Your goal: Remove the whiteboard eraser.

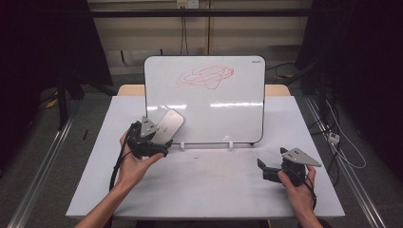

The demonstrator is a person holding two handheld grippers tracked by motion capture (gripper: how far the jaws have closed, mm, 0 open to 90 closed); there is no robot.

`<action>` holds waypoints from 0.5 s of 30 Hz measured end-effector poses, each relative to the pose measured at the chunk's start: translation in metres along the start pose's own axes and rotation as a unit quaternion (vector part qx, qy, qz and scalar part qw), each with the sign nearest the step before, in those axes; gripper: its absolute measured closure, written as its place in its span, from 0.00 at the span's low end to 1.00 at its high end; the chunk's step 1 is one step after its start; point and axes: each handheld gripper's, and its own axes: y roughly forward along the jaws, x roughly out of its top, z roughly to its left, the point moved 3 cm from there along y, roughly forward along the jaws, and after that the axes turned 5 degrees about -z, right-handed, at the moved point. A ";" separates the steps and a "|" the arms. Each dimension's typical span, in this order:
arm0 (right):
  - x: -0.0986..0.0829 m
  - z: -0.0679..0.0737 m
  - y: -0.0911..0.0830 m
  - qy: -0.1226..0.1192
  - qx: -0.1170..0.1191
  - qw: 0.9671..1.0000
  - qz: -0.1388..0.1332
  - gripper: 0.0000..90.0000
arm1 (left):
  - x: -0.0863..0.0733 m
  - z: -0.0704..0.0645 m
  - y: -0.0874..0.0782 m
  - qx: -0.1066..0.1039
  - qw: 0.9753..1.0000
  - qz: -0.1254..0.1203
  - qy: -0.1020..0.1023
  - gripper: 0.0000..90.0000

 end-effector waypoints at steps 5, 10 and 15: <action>0.000 0.001 0.001 -0.002 0.002 1.000 0.000 0.06 | 0.009 -0.001 0.008 0.011 1.000 0.000 0.020 0.10; 0.000 0.001 0.000 -0.004 0.001 1.000 0.000 0.06 | 0.011 -0.004 0.017 0.020 0.999 0.014 0.024 0.13; 0.000 0.002 0.001 -0.004 0.001 1.000 0.002 0.06 | 0.007 -0.005 0.027 0.034 0.998 0.029 0.035 0.15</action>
